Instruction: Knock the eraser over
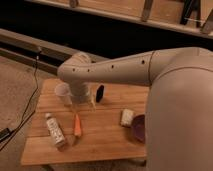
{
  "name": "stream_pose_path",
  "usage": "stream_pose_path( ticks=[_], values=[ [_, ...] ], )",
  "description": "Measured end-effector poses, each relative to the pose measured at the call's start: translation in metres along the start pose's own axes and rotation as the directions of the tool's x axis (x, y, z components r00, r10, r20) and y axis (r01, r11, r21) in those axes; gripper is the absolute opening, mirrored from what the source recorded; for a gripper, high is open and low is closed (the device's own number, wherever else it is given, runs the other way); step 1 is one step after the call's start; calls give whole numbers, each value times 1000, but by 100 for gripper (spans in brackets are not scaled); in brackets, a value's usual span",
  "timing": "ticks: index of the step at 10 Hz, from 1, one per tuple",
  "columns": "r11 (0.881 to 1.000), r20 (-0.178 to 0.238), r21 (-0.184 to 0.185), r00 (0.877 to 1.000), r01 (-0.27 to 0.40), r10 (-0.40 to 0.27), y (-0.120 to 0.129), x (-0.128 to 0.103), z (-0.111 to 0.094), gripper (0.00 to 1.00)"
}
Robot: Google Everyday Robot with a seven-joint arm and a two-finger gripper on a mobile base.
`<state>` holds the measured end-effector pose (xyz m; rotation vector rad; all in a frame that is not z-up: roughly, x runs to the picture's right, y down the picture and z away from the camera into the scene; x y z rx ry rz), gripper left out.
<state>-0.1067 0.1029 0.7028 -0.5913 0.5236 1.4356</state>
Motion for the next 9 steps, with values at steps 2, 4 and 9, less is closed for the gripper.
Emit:
stream_pose_path(
  ticks=[2, 4, 9],
  values=[
    [1000, 0, 0, 1000, 0, 0, 0, 0, 0, 65],
    [1000, -1, -1, 1000, -2, 2, -1, 0, 0, 65],
    [989, 20, -36, 990, -141, 142, -66, -30, 11, 65]
  ],
)
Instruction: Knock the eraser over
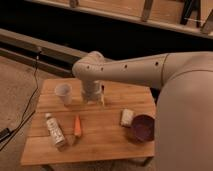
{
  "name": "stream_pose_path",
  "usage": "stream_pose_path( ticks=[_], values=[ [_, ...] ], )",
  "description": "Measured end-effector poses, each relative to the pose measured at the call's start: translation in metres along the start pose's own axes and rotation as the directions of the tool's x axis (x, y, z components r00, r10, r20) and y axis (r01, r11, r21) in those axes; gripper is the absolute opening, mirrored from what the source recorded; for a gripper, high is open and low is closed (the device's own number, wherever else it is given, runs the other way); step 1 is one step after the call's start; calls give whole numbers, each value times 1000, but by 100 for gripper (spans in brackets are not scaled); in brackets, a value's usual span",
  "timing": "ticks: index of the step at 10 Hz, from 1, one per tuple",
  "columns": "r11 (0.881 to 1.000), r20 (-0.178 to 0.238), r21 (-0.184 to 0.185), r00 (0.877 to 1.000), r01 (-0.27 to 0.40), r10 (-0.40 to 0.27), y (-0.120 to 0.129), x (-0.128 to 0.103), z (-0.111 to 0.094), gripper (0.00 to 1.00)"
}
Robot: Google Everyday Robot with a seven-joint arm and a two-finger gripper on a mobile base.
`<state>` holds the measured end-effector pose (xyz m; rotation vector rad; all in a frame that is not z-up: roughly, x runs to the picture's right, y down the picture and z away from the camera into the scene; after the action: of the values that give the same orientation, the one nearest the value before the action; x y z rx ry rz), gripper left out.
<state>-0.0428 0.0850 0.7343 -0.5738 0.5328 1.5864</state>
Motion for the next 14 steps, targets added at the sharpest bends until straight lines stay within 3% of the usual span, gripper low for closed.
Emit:
stream_pose_path(
  ticks=[7, 14],
  values=[
    [989, 22, -23, 989, -146, 146, -75, -64, 29, 65],
    [994, 25, 39, 994, -104, 104, -94, -114, 49, 65]
  ],
)
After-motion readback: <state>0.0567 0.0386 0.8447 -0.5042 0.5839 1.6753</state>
